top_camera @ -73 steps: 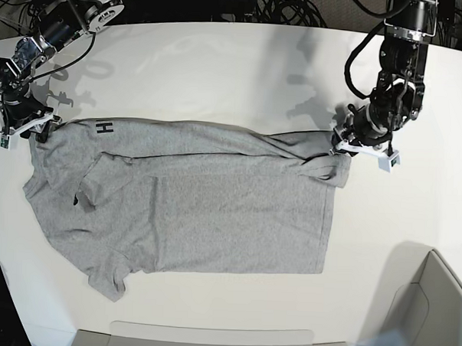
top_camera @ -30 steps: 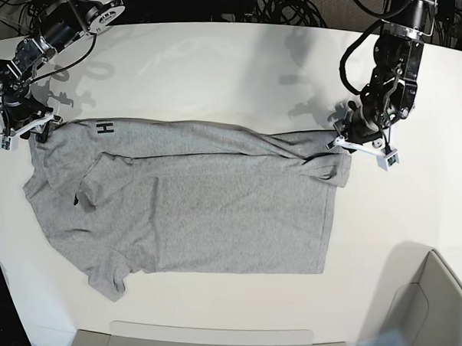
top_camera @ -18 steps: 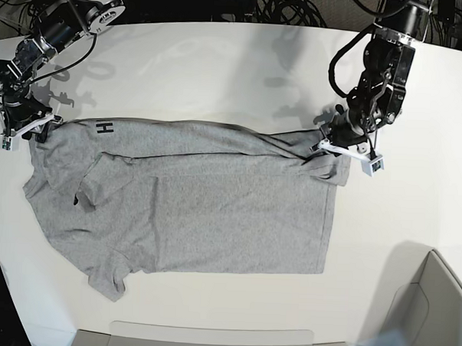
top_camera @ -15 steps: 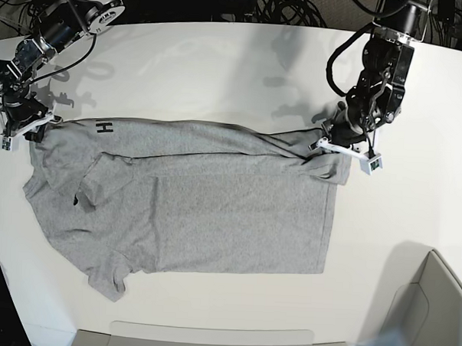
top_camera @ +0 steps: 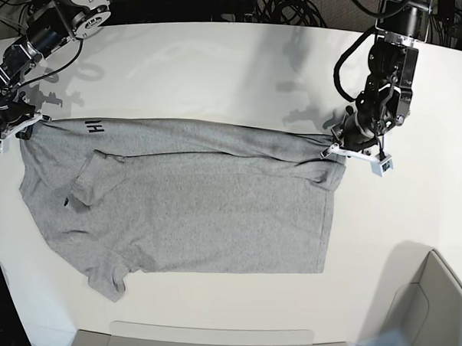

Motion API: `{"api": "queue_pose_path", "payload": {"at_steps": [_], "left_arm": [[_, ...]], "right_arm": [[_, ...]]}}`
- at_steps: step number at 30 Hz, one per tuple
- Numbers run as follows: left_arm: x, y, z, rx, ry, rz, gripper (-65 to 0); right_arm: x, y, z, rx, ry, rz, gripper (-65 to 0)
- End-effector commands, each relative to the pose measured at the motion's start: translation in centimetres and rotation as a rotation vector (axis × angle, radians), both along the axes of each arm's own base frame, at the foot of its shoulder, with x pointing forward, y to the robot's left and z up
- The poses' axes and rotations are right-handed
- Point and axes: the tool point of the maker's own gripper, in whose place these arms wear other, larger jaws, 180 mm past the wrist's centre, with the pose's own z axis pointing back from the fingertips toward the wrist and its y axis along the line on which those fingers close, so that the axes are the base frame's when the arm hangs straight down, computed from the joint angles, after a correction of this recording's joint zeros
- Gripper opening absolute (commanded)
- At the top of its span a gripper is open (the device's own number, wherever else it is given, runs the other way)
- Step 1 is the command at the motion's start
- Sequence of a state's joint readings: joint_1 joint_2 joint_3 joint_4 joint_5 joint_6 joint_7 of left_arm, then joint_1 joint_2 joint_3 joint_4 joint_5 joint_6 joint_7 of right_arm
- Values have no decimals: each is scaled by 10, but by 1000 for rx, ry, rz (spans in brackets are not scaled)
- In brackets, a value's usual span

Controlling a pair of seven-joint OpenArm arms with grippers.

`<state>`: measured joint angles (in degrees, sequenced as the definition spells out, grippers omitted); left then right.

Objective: Fold the T-shirt properly
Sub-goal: 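Drag the shirt toward the robot with both grippers holding the fold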

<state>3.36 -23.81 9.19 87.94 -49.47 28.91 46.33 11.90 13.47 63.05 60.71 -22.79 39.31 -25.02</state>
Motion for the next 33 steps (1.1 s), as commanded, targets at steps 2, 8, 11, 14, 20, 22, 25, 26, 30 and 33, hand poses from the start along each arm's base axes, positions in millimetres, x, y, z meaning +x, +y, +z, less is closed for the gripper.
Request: {"api": "queue_pose_path", "payload": {"at_steps": [2, 8, 11, 14, 20, 22, 25, 26, 30, 33], "left_arm": [[-27, 8, -13, 17, 80, 22, -650], [-53, 24, -13, 27, 96, 43, -650], [-58, 37, -9, 29, 66, 5, -650], [-72, 53, -8, 35, 46, -15, -650], [-103, 82, -9, 68, 67, 4, -650], [-112, 88, -9, 76, 73, 1, -650], [-123, 95, -9, 83, 81, 0, -650], [-127, 100, -9, 90, 83, 8, -650], [-145, 126, -4, 140, 111, 35, -650], [-155, 135, -2, 167, 133, 29, -650]], "right_arm": [[-5, 1, -4, -28, 58, 16, -624], [-15, 18, -23, -4, 99, 29, -624], [-24, 20, -30, 0, 120, 31, -625], [-28, 23, -34, 11, 126, 26, -625], [-41, 41, -27, -39, 112, 38, -625], [-44, 51, -24, -50, 103, 41, -625], [-46, 74, -29, -59, 121, 103, -625], [-51, 83, -32, -60, 135, 124, -625], [-66, 101, -42, -44, 160, 143, -625], [-82, 104, -47, -45, 187, 141, -625]]}}
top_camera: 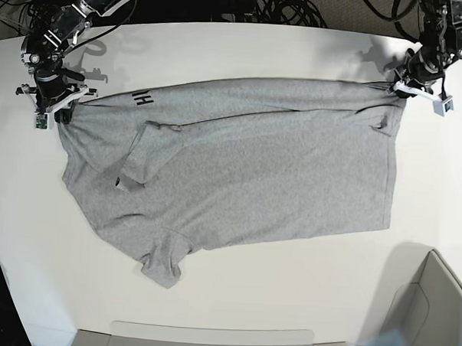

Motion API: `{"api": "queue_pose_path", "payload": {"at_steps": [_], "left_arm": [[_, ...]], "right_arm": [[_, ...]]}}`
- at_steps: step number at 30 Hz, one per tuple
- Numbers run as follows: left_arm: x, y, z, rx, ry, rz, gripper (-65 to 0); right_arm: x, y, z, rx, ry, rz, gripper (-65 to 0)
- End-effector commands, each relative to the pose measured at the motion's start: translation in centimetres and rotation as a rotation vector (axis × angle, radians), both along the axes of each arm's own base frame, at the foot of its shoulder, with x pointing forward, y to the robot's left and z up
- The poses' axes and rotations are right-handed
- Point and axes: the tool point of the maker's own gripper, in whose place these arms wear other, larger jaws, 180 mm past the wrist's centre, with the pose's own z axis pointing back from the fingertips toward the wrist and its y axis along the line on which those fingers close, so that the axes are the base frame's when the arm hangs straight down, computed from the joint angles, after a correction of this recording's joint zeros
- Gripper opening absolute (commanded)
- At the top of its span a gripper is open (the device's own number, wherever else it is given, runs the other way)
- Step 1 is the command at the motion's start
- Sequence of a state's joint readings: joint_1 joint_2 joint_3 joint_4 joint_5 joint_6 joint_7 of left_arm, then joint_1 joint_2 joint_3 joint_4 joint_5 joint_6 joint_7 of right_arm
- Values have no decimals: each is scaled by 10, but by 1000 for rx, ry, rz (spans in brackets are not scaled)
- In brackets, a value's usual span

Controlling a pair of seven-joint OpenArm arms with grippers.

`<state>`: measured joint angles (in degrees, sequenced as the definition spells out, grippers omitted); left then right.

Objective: Fold the T-shirt properly
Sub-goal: 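Drag the shirt toward the robot with both grippers holding the fold, then release the shirt and move both grippers down along its sides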

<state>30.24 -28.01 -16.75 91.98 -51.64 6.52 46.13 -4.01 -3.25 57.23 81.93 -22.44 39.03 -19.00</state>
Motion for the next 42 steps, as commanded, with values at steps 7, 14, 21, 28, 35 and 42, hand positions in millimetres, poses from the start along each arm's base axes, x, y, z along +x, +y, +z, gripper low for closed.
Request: {"api": "queue_pose_path", "payload": {"at_steps": [7, 14, 21, 28, 35, 42], "left_arm": [[-22, 27, -1, 83, 93, 22, -650], [-37, 43, -2, 208, 153, -22, -650], [-39, 46, -2, 234, 166, -32, -650], [-35, 46, 2, 236, 160, -42, -627], [-13, 21, 34, 256, 55, -132, -418], [-3, 15, 45, 261, 15, -151, -416]], "right_arm": [[-77, -2, -47, -31, 303, 6, -650], [-105, -2, -56, -31, 361, 6, -650], [-115, -5, -34, -40, 297, -35, -650], [-113, 0, -20, -67, 268, -41, -579], [-99, -1, -8, -89, 227, -32, -430], [-75, -15, 25, -145, 131, -82, -428]]}}
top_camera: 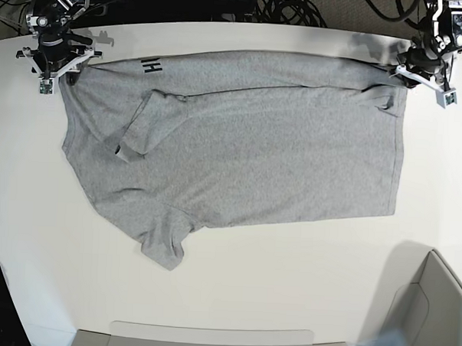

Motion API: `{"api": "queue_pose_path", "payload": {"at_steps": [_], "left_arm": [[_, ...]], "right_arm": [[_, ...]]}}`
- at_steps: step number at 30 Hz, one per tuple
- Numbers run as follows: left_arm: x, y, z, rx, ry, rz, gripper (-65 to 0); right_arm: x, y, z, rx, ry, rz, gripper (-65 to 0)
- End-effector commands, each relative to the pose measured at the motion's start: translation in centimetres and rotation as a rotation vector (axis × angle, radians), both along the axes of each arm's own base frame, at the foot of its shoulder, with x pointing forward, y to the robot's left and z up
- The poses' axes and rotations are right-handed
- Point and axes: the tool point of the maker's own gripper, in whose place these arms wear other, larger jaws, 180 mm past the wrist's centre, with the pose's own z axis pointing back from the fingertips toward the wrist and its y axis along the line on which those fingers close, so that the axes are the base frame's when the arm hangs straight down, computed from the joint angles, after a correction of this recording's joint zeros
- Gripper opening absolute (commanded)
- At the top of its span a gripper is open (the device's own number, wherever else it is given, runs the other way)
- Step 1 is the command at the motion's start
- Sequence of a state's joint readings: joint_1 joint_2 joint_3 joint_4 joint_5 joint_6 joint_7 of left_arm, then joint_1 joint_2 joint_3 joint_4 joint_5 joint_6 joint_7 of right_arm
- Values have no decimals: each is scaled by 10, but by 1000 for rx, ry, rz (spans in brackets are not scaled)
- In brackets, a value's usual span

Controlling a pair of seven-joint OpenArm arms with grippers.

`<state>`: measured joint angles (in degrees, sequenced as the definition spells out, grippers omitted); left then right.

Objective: Fold the T-shirt properly
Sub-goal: 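Release the shirt and move both grippers down along its sides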

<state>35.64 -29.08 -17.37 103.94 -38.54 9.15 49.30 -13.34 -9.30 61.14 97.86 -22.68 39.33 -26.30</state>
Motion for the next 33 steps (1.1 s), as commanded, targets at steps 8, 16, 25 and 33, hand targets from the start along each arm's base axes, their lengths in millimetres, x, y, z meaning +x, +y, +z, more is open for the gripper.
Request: {"api": "queue_pose_path", "payload": {"at_steps": [8, 16, 25, 33], "left_arm": [[3, 11, 22, 45, -31, -2, -416], [9, 6, 39, 40, -49, -14, -416], [47, -14, 61, 3, -185, -23, -416], [106, -65, 73, -122, -233, -118, -417]], "right_arm": [[10, -13, 37, -103, -54, 16, -427], [16, -13, 42, -105, -75, 17, -331], [68, -18, 113, -200, -285, 16, -323], [177, 42, 158, -222, -405, 217, -323]]}}
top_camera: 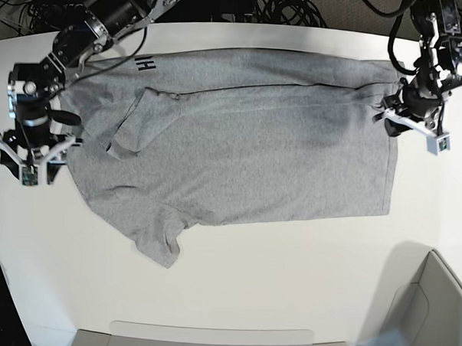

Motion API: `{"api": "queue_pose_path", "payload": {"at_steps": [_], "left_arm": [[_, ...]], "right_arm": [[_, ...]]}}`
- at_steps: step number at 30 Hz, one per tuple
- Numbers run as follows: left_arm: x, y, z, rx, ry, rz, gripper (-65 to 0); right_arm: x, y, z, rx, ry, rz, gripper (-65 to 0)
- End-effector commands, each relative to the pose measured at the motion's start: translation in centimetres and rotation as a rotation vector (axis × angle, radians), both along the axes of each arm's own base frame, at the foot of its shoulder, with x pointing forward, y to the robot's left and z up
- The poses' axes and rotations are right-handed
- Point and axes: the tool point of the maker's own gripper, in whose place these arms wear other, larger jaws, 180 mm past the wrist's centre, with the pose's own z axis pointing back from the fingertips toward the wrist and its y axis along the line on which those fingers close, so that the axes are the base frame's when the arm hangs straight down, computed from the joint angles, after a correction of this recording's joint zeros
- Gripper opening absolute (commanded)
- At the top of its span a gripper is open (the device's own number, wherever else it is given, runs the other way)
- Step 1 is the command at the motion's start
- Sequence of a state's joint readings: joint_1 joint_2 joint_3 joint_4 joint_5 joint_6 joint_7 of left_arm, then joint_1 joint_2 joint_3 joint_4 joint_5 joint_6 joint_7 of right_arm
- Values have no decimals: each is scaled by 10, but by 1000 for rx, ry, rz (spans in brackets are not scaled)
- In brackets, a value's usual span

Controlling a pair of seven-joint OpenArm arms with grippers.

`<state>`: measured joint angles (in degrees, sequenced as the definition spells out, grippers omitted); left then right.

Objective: Fold the T-shirt properly
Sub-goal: 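Release the shirt and move both grippers down along its sides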

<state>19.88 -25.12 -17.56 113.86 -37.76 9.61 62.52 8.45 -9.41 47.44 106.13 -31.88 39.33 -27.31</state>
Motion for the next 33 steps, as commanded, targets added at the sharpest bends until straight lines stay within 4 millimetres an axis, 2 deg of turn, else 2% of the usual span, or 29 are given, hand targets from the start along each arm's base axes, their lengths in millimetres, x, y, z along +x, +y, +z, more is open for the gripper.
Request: {"api": "queue_pose_path", "payload": {"at_steps": [1, 5, 11, 12, 16, 18, 21, 23, 28, 31, 33], "left_arm": [[19, -17, 12, -11, -35, -61, -417], [37, -37, 18, -35, -52, -120, -417], [53, -44, 25, 28, -51, -177, -417], [55, -46, 24, 43, -49, -188, -417], [61, -50, 22, 103, -43, -208, -417], [63, -55, 19, 95, -38, -204, -417], [62, -59, 13, 71, -32, -193, -417], [62, -60, 13, 66, -31, -189, -417], [61, -57, 8, 63, -16, -182, -417], [61, -57, 7, 63, -15, -181, -417], [61, -57, 7, 63, -15, -181, -417]], "right_arm": [[17, 8, 12, -16, -29, 42, -323], [59, 40, -7, 40, 23, 145, -323], [98, 89, -58, 99, 180, 327, -323], [104, 92, -66, 115, 201, 338, -323], [134, 73, -87, 210, 240, 234, -323], [138, 57, -97, 262, 254, 180, -323], [132, 39, -113, 300, 287, 131, -323], [125, 36, -125, 305, 320, 124, -323], [77, 36, -177, 314, 442, 105, -323], [51, 33, -199, 311, 491, 93, -323], [31, 29, -206, 285, 499, 84, -323]]}}
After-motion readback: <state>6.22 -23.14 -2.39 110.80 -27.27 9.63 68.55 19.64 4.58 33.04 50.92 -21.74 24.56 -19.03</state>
